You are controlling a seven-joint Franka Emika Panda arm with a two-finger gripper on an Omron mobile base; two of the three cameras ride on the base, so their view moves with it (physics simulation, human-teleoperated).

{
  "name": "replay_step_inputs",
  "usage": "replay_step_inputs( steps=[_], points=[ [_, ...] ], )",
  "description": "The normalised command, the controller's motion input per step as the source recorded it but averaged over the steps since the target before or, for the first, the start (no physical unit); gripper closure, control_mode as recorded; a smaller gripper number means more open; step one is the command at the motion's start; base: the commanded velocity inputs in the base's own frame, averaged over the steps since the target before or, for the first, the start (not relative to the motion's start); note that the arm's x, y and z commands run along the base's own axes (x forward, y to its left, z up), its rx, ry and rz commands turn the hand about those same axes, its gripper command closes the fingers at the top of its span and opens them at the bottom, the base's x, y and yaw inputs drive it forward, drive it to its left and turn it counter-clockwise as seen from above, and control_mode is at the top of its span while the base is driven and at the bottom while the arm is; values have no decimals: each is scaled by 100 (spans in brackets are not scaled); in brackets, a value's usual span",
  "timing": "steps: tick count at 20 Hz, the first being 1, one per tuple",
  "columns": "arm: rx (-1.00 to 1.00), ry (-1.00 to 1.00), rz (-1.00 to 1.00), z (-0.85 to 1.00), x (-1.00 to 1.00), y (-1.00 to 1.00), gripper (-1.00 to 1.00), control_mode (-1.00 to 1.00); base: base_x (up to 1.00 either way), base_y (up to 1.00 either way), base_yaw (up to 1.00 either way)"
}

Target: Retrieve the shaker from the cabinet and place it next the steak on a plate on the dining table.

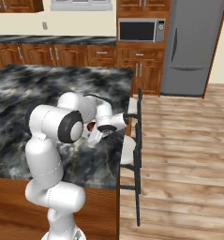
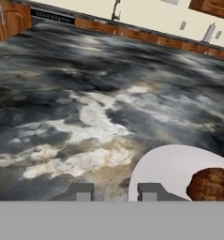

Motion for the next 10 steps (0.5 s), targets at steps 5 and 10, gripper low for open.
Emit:
replay_step_inputs(
  steps=[5,10],
  points=[
    [-1,-7,3,-36,-30,22,100,-100,0,0,0],
    [0,-3,2,-27,-20,7,-100,-100,0,0,0]
  ],
)
